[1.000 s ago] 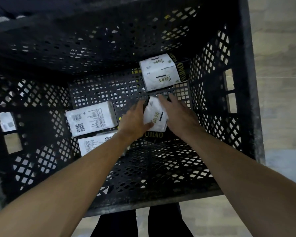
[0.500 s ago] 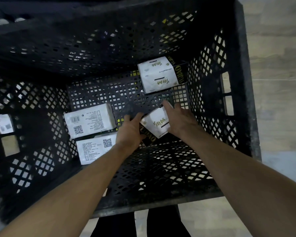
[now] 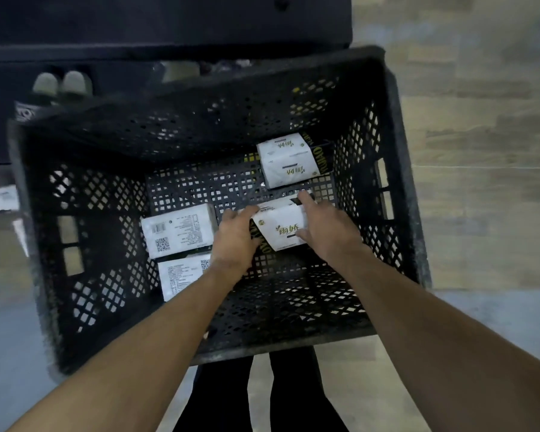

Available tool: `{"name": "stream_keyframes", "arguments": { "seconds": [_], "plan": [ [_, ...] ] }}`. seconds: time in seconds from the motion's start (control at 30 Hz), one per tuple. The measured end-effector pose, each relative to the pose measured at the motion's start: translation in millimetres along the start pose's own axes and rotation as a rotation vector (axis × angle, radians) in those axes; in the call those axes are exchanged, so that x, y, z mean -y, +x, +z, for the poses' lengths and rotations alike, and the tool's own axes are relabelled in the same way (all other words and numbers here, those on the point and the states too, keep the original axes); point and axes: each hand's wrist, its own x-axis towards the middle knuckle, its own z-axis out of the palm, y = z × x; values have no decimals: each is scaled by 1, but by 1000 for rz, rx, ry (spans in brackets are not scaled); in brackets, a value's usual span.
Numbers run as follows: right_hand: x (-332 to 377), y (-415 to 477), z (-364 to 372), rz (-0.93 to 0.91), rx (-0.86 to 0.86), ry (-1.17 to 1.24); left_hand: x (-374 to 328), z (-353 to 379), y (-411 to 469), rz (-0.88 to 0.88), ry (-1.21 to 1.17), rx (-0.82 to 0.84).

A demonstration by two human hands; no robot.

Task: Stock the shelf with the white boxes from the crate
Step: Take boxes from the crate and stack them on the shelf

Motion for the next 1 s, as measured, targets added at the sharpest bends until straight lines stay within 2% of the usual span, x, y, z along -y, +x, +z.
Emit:
{"name": "stream_keyframes", "arguments": {
  "seconds": [0.23,0.47,0.87,1.0],
  "plan": [
    [51,-62,-99,-87,-149,-16,-37,-104,-60,70,-31,-163],
    [129,-129,-189,-229,-306,-36,-39,-223,-125,132,18,-310],
    [335,-209,-264,-283,-640,88,40,-438,-204,387,-22,-592],
    [397,-229,-281,-317,-723,98,69,-497,-230,428,-16,-640]
  ]
}}
